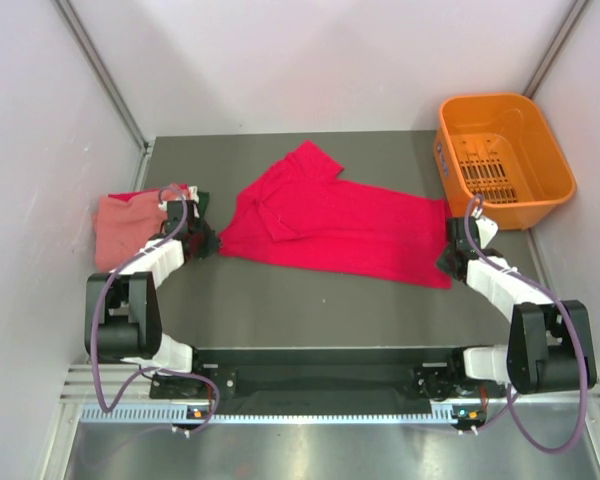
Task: Fold and stack the t-shirts
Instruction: Fold the tshirt
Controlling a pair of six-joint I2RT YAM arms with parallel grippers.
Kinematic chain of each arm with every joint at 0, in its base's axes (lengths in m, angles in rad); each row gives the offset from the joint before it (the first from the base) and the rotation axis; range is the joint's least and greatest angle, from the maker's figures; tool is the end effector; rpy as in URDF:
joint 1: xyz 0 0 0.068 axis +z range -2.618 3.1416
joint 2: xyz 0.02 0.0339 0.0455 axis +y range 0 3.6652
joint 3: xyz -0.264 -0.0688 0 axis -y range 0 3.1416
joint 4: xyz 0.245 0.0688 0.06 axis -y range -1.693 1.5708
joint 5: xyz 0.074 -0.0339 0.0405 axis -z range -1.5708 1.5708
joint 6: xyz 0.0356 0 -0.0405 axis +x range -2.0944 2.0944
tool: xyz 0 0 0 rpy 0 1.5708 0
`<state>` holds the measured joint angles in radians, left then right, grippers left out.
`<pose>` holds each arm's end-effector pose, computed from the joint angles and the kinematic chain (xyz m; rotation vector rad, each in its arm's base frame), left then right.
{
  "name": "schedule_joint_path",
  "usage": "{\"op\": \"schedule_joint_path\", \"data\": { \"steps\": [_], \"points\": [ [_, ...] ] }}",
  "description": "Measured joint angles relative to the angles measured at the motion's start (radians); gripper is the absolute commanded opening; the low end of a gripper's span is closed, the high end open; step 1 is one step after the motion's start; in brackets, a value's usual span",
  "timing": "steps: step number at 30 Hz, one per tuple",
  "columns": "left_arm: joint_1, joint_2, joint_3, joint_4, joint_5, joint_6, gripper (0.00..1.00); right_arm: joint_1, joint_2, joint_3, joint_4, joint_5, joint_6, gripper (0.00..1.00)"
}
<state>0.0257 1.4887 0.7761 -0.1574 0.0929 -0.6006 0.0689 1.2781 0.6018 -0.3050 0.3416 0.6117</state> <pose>0.2935 0.0042 0.1782 -0.7211 2.3631 -0.3661 0.2325 0.0041 0.1703 0.7878 2.3481 -0.1515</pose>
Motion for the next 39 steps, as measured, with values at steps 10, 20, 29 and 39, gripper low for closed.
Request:
{"op": "schedule_joint_path", "data": {
  "steps": [10,20,29,39],
  "points": [
    [0.000,-0.018,0.000,-0.002,0.003,0.000,0.00,0.000,0.026,0.000,0.021,-0.014,-0.011,0.00],
    [0.000,-0.037,0.000,-0.002,0.011,0.000,0.00,-0.002,-0.050,0.002,-0.025,0.000,-0.002,0.00],
    [0.000,-0.037,0.000,-0.002,0.011,0.000,0.00,-0.002,-0.116,0.002,-0.140,0.003,0.030,0.00],
    [0.000,-0.035,0.007,-0.021,-0.008,0.000,0.00,-0.002,-0.213,-0.013,-0.216,0.040,0.106,0.01]
  ]
}}
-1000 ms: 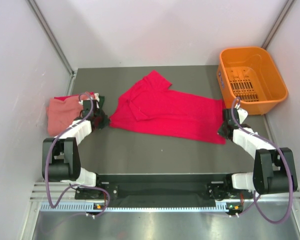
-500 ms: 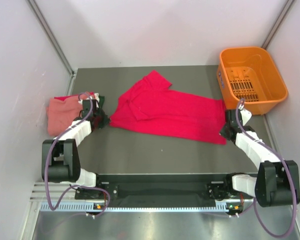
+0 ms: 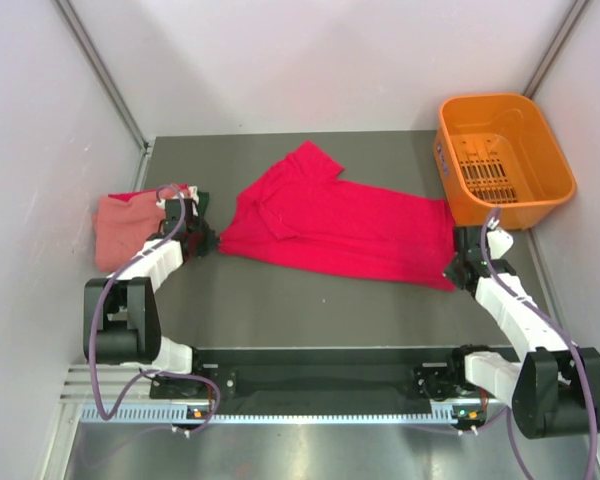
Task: Fold and stack the t-shirts
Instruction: Fold the tshirt
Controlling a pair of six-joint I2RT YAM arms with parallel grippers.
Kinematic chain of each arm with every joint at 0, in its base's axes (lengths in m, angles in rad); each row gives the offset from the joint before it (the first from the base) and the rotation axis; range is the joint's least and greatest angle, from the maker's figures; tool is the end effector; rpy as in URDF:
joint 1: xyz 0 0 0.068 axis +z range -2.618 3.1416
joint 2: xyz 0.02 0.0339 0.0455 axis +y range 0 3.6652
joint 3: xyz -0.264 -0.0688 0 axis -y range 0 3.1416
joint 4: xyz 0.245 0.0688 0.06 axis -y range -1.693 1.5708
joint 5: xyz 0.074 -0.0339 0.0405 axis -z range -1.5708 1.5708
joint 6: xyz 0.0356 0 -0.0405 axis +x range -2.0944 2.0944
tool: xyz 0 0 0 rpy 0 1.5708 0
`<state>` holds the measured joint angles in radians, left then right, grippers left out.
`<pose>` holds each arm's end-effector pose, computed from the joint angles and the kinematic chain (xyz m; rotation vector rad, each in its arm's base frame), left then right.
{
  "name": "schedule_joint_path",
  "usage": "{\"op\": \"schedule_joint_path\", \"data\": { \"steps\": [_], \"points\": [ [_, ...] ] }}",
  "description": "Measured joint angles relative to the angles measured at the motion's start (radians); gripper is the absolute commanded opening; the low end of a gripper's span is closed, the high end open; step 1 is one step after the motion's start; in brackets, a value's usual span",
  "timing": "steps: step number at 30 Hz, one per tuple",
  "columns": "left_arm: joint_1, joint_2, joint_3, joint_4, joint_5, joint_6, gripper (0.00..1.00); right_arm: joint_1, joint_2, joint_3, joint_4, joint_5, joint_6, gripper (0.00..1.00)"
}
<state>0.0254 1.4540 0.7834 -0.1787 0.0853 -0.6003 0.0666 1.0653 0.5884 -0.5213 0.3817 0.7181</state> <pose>0.2908 0.0044 0.1883 -0.7161 2.3419 -0.3621 0.1958 -0.0002 0.1954 0.9230 2.2938 -0.1628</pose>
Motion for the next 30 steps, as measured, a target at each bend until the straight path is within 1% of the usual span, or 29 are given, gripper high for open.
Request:
{"op": "schedule_joint_path", "data": {
  "steps": [6,9,11,13,15,20,22,24,25,28,30],
  "points": [
    [0.000,0.026,0.013,-0.005,-0.004,0.000,0.00,-0.004,-0.008,-0.058,-0.018,0.016,0.079,0.03],
    [0.000,0.030,0.014,-0.010,-0.008,0.000,0.00,-0.004,-0.015,-0.080,-0.023,0.021,0.117,0.11],
    [0.000,0.030,0.015,-0.010,-0.018,0.000,0.00,-0.006,-0.025,-0.096,-0.024,0.026,0.131,0.30],
    [0.000,0.030,0.015,-0.010,-0.025,0.000,0.00,-0.008,-0.025,-0.104,-0.023,0.029,0.137,0.39],
    [0.000,0.031,0.015,-0.010,-0.027,0.000,0.00,-0.010,-0.017,-0.104,-0.024,0.029,0.140,0.45],
    [0.000,0.042,0.017,-0.010,-0.027,0.000,0.00,-0.010,-0.032,-0.104,-0.027,0.029,0.132,0.51],
    [0.000,0.040,0.017,-0.009,-0.026,0.000,0.03,-0.008,-0.065,-0.104,-0.029,0.028,0.132,0.56],
    [0.000,0.035,0.017,-0.009,-0.027,0.001,0.05,0.000,-0.103,-0.104,-0.038,0.028,0.138,0.57],
    [0.000,0.030,0.017,-0.009,-0.031,0.001,0.08,0.004,-0.119,-0.104,-0.046,0.028,0.141,0.57],
    [-0.001,0.002,0.016,-0.010,-0.040,0.002,0.26,0.016,-0.159,-0.104,-0.066,0.019,0.167,0.57],
    [-0.001,-0.016,0.015,-0.009,-0.051,0.001,0.30,0.027,-0.185,-0.105,-0.072,0.013,0.194,0.57]
  ]
}}
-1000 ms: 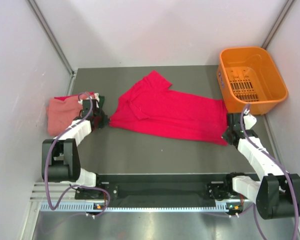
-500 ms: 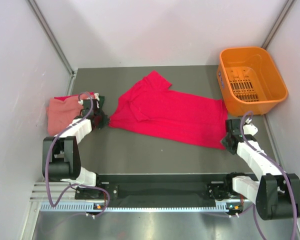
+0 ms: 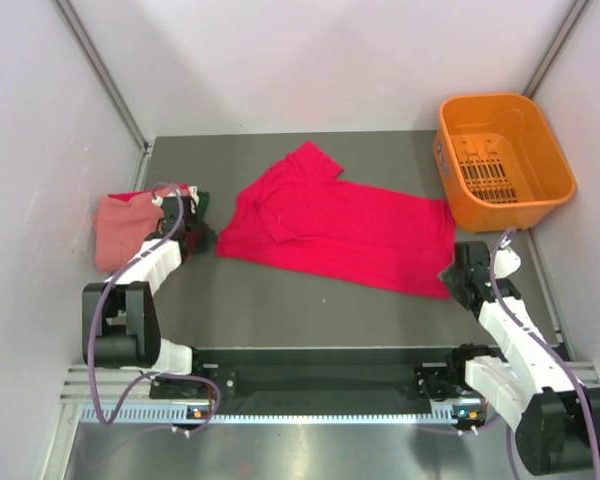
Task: Fold and stack the t-shirts
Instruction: Fold the tshirt
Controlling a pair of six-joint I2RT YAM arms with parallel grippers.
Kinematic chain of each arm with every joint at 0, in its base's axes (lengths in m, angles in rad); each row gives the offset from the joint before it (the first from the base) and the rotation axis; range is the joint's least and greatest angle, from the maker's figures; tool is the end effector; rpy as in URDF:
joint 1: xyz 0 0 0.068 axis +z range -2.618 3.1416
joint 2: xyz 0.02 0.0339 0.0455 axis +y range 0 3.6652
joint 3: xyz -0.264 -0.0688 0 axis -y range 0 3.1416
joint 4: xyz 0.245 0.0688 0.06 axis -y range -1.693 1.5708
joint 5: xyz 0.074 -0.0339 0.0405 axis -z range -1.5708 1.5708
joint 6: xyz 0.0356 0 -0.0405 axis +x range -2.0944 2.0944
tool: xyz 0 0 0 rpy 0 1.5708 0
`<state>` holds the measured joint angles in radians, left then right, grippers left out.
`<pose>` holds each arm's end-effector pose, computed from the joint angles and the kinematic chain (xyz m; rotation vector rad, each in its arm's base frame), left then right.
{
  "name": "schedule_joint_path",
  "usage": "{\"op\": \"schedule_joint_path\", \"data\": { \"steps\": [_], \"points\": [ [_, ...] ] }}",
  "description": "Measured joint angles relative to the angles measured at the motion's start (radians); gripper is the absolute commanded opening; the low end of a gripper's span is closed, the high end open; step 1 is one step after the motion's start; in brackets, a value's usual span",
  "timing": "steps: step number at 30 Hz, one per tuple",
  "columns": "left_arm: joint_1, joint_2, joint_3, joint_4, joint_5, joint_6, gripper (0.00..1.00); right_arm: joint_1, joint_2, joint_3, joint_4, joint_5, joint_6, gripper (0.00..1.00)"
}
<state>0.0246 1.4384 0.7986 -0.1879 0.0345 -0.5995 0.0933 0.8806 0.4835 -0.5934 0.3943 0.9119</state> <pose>0.2916 0.0059 0.1964 -0.7277 2.3088 -0.3075 0.1602 0.0013 0.1883 1.1091 2.1896 -0.0765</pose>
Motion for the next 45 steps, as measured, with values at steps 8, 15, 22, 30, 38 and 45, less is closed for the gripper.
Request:
{"op": "schedule_joint_path", "data": {
  "steps": [8,15,22,30,38,45],
  "points": [
    [0.000,-0.029,-0.005,0.000,-0.031,-0.003,0.37,0.064,0.006,-0.053,0.052,-0.043,0.143,0.55],
    [0.000,-0.050,-0.011,0.000,-0.033,-0.005,0.33,0.090,0.079,-0.081,0.118,-0.042,0.237,0.45],
    [0.000,-0.064,-0.024,0.000,-0.033,-0.005,0.34,0.094,0.131,-0.082,0.159,0.005,0.294,0.32],
    [0.000,-0.059,-0.059,0.013,0.006,-0.029,0.48,0.093,0.149,-0.085,0.181,0.013,0.303,0.00],
    [0.000,-0.060,-0.175,0.079,0.077,-0.107,0.51,0.077,0.175,-0.076,0.207,0.011,0.248,0.00],
    [-0.008,-0.194,-0.367,0.200,0.117,-0.242,0.47,0.071,0.220,-0.063,0.262,0.010,0.182,0.00]
  ]
}}
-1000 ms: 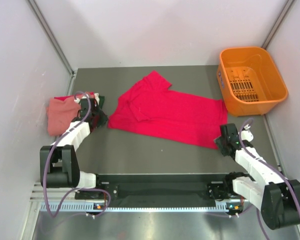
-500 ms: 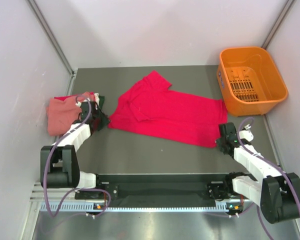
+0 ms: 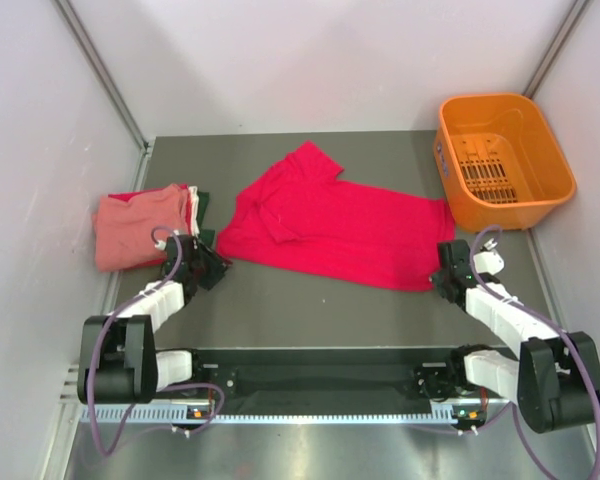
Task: Fold and stack the t-shirts
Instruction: Fold the tshirt
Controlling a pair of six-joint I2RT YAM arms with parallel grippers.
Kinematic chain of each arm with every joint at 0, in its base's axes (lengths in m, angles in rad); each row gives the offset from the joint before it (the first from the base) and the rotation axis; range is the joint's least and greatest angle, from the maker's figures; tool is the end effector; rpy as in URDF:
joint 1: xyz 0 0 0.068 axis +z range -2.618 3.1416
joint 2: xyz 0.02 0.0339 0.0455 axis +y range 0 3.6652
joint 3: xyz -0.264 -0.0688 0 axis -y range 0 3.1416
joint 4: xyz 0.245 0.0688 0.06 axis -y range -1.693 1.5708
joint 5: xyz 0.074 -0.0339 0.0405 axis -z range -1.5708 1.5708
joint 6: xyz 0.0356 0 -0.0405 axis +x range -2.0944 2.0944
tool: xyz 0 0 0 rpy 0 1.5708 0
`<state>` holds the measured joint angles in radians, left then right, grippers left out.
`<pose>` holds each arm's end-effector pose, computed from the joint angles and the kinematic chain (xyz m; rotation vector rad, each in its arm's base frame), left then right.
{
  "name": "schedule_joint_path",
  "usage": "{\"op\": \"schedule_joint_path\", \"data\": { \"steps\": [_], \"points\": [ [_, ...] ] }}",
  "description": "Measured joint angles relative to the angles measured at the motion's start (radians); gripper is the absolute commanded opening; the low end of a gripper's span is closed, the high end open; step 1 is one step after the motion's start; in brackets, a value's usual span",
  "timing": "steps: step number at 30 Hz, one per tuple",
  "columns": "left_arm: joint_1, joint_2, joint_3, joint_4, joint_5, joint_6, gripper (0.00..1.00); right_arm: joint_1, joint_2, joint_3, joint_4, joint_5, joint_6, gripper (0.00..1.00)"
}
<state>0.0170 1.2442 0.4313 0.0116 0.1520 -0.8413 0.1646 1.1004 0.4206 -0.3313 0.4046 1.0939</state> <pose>0.2233 -0.0016 0.1484 -0.9451 2.2459 -0.5650 0.1851 0.0165 0.1510 1.2318 2.1339 0.0082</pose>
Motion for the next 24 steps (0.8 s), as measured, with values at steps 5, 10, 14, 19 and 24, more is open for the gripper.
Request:
{"op": "schedule_joint_path", "data": {
  "steps": [5,10,14,19,24],
  "points": [
    [-0.004,-0.002,-0.017,0.071,0.000,-0.077,0.50,-0.004,0.006,0.000,0.021,-0.007,-0.029,0.00],
    [-0.005,0.066,-0.001,0.134,-0.016,-0.122,0.45,-0.004,0.000,-0.002,0.025,-0.012,-0.041,0.00],
    [-0.005,0.154,0.032,0.190,-0.018,-0.153,0.40,-0.004,-0.008,-0.002,0.024,-0.017,-0.047,0.00],
    [-0.005,0.214,0.061,0.231,-0.045,-0.173,0.29,-0.004,-0.032,-0.002,0.014,-0.020,-0.054,0.00],
    [-0.006,0.240,0.082,0.225,-0.097,-0.176,0.00,-0.004,-0.069,-0.002,-0.005,-0.013,-0.057,0.00]
  ]
}}
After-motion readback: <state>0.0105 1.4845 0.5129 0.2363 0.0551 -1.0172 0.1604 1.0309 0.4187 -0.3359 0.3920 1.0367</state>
